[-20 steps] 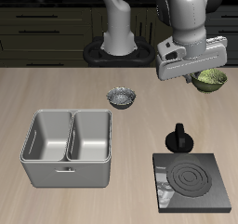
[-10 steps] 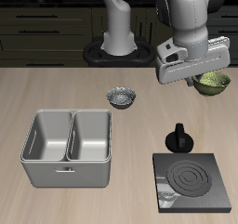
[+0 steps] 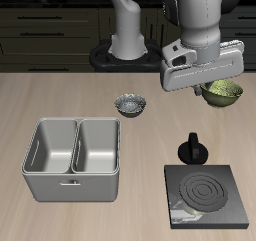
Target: Place the green bowl on the flat stove and turn on the flat stove
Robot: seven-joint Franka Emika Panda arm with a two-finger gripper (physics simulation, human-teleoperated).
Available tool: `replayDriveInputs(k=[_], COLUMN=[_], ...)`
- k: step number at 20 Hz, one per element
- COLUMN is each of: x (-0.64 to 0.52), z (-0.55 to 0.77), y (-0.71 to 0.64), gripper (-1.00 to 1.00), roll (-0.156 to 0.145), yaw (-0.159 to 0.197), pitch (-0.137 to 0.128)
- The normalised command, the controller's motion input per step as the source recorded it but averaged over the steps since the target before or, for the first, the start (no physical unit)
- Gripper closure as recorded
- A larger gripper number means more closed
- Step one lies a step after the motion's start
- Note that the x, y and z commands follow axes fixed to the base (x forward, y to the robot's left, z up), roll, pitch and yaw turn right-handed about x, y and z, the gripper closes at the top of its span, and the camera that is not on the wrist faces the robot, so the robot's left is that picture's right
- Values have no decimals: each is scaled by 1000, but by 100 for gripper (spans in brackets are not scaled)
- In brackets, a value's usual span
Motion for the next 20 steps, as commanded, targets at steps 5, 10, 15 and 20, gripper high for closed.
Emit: replayDriveInputs(k=[5,10,15,20], x=[202,277,219,239], z=[163,313,327,272], y=[-241,-296,-137,85], gripper=[100,100,100,100], roll=[-26,-22,-40,28], yaw=[16,-14,-12,-6], pitch=[-31,-41,-44,-64])
